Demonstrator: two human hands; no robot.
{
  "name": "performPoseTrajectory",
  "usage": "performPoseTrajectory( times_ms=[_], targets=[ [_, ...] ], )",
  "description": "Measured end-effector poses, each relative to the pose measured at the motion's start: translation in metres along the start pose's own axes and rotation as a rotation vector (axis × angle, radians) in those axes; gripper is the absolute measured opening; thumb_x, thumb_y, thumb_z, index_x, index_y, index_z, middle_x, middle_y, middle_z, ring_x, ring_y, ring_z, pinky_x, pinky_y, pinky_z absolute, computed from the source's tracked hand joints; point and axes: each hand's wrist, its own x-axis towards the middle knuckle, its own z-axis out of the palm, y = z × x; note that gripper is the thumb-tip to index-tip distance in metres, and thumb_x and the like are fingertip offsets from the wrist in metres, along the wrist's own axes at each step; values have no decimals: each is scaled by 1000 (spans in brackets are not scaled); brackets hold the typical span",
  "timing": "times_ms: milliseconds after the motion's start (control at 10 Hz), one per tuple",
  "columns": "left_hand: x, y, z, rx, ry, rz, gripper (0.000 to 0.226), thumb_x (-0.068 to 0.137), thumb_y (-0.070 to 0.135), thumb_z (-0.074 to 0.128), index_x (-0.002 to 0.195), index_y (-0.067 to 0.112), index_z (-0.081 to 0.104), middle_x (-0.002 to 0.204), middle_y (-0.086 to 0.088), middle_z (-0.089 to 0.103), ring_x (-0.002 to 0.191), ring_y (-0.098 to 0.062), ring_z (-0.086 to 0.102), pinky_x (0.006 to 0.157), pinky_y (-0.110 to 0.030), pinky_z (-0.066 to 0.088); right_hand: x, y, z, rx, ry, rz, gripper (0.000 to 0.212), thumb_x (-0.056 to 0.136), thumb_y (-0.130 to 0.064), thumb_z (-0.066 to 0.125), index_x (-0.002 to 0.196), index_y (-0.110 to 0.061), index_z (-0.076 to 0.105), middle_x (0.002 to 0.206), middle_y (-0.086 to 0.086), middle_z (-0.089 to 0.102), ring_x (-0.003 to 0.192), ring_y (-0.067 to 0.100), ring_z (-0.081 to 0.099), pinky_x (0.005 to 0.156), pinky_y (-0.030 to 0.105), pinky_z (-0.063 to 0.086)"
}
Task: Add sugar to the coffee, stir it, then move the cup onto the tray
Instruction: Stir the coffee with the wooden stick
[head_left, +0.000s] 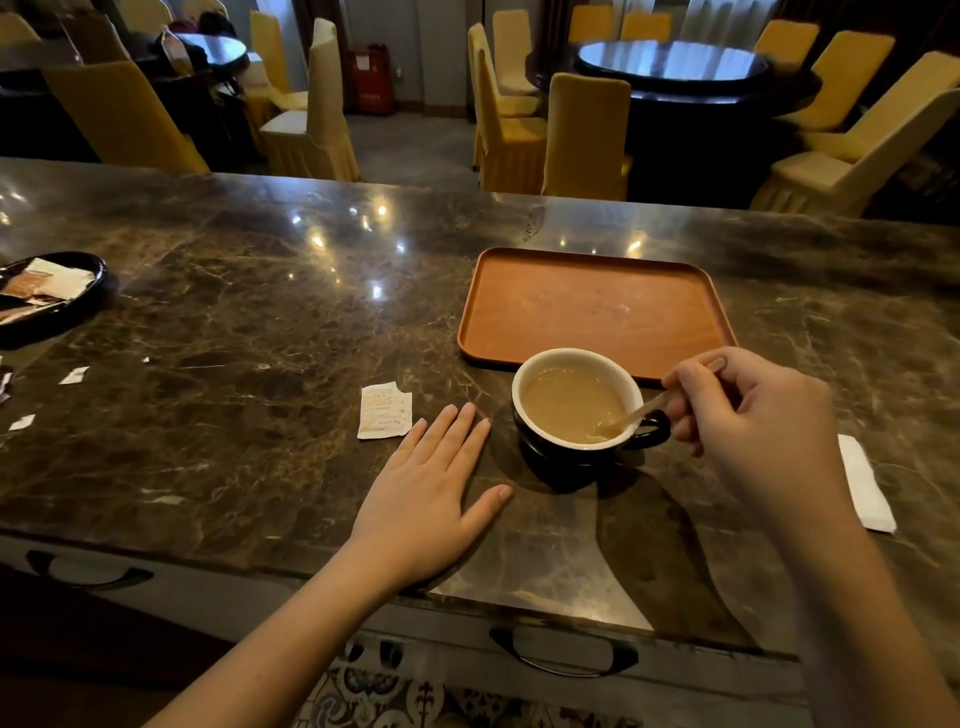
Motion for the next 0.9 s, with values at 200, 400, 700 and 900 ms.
performPoseTrajectory(
  times_ms=[200, 400, 700, 900],
  targets=[
    [0, 1, 0, 3, -6, -2, 67, 83, 64, 9, 138, 30, -7, 148, 10, -13, 138, -6, -15, 110, -27, -12, 1, 4, 16, -22, 76, -45, 15, 90, -16, 51, 85, -14, 66, 70, -1, 65, 63, 8, 62, 56, 19, 48],
    [0, 0, 0, 2, -5, 1, 67, 84, 64, 10, 139, 29, -6, 149, 10, -12, 138, -6, -14, 110, -27, -12, -7, 8, 30, 81, 74, 7, 14, 90, -20, 51, 86, -21, 64, 71, -8, 65, 65, 8, 62, 59, 23, 53],
    [0, 0, 0, 8, -6, -1, 69, 83, 64, 9, 141, 28, -4, 149, 9, -12, 138, -6, -14, 109, -27, -13, -14, 10, 22, 135, 56, 47, 16, 90, -20, 52, 84, -18, 66, 67, -4, 66, 64, 4, 62, 53, 18, 49],
    [-1, 1, 0, 7, 2, 1, 69, 84, 62, 11, 142, 27, -2, 149, 9, -12, 138, -6, -14, 109, -26, -13, -10, 11, 25, 76, 138, 14, 15, 90, -20, 51, 86, -19, 65, 71, -6, 65, 63, 9, 62, 60, 28, 55]
  ],
)
